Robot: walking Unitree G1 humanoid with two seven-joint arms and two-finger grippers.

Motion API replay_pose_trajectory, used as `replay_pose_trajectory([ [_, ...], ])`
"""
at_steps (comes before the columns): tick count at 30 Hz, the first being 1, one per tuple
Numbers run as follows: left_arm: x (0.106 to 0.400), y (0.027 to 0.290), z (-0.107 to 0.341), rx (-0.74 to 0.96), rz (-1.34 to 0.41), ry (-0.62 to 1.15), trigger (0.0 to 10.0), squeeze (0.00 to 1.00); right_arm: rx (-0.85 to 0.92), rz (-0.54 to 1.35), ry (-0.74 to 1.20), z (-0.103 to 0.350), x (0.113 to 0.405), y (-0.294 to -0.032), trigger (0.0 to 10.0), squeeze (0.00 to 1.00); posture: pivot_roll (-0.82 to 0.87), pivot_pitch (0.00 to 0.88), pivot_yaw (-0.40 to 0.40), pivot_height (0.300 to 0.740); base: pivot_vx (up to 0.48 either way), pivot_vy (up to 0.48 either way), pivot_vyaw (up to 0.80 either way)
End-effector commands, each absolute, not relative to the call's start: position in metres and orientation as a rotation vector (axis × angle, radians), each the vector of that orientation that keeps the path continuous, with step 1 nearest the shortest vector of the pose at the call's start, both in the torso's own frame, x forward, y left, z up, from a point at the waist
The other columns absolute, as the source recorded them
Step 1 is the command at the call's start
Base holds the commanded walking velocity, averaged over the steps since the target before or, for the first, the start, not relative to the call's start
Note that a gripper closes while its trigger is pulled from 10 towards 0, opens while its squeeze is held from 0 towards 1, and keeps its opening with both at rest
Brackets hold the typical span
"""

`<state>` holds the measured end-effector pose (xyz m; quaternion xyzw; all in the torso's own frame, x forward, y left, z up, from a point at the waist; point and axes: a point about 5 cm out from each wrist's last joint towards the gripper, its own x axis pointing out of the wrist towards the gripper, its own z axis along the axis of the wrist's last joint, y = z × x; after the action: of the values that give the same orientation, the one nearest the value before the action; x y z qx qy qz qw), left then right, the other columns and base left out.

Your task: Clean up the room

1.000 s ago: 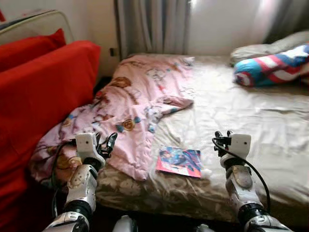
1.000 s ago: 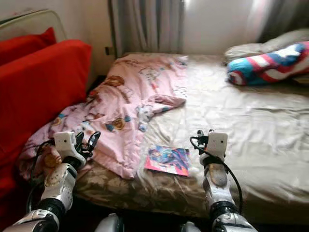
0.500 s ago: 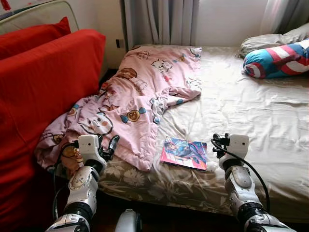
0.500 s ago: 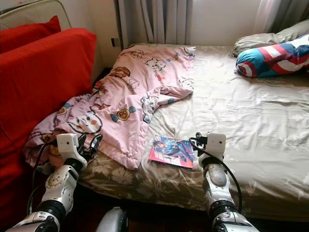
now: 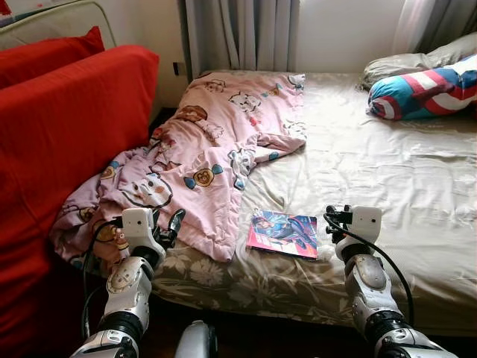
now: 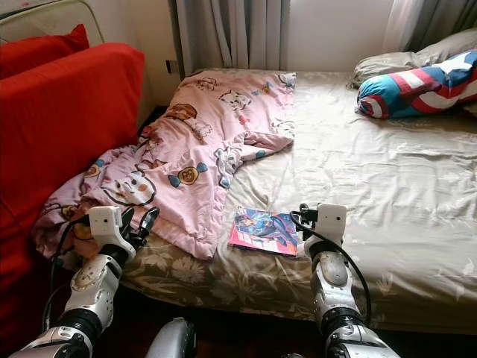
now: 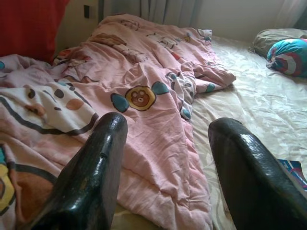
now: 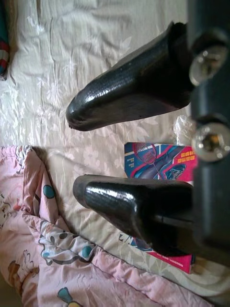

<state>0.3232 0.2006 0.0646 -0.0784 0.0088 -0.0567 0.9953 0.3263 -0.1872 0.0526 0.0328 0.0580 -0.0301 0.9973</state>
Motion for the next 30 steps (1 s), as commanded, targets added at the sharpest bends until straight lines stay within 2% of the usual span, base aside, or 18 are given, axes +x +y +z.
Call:
replay_pose_trajectory([
  [1, 0.325, 0.202, 0.067, -0.153, -0.111, 0.017, 10.0, 0.0, 0.058, -0.055, 0.143, 0.05, 0.326, -0.186, 10.0, 0.0, 0.03, 0.0, 0.018, 0.621, 0.0, 0.0, 0.0],
  [4, 0.325, 0.202, 0.067, -0.153, -0.111, 0.018, 10.0, 0.0, 0.057, -0.047, 0.14, 0.05, 0.326, -0.185, 10.0, 0.0, 0.03, 0.0, 0.019, 0.601, 0.0, 0.0, 0.0],
  [17, 0.316, 0.202, 0.062, -0.162, -0.103, 0.005, 10.0, 0.0, 0.05, -0.022, 0.102, 0.052, 0.323, -0.186, 10.0, 0.0, 0.01, 0.094, 0.004, 0.601, 0.0, 0.0, 0.0],
  [30, 0.286, 0.212, 0.045, -0.162, -0.046, 0.003, 10.0, 0.0, 0.058, -0.039, 0.11, 0.028, 0.293, -0.189, 10.0, 0.0, 0.02, 0.094, -0.023, 0.601, 0.0, 0.0, 0.0],
])
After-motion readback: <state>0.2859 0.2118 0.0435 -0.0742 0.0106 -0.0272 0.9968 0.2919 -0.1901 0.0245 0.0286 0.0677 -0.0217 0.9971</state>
